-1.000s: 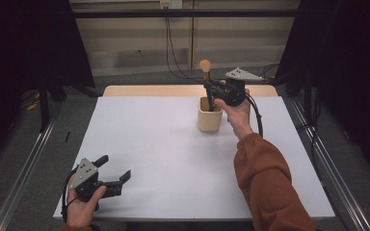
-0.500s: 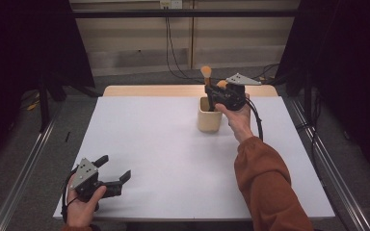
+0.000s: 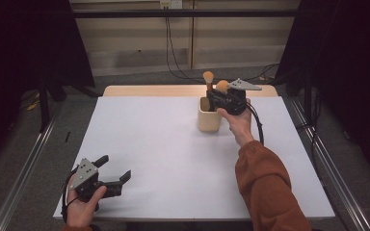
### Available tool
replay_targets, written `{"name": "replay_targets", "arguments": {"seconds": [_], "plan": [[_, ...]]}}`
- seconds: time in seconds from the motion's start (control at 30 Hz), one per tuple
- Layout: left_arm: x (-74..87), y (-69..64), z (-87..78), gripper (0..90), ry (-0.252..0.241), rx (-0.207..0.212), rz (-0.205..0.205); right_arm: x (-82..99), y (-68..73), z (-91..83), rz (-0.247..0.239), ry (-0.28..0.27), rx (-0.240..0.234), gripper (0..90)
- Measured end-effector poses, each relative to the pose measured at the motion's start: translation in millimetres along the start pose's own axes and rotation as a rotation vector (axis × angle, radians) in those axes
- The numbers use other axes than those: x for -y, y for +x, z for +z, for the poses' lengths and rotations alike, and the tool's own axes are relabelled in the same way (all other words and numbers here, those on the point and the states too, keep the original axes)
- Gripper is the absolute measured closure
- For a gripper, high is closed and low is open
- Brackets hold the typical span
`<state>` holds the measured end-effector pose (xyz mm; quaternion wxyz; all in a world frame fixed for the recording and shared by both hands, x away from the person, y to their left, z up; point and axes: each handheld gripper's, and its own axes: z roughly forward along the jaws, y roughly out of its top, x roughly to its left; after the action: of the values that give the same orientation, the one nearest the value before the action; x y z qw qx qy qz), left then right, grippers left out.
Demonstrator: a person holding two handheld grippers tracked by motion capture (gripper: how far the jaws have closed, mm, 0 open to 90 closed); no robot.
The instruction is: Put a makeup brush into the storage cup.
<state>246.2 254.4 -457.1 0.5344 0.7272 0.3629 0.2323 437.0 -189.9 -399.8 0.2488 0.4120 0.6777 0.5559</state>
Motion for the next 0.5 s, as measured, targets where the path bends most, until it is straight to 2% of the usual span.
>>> {"name": "replay_targets", "arguments": {"seconds": [0.5], "plan": [[0.2,0.5,-0.2,2.9,0.004,-0.003,0.0,13.2,-1.3,1.9,0.017,0.038,-0.002,75.0]]}}
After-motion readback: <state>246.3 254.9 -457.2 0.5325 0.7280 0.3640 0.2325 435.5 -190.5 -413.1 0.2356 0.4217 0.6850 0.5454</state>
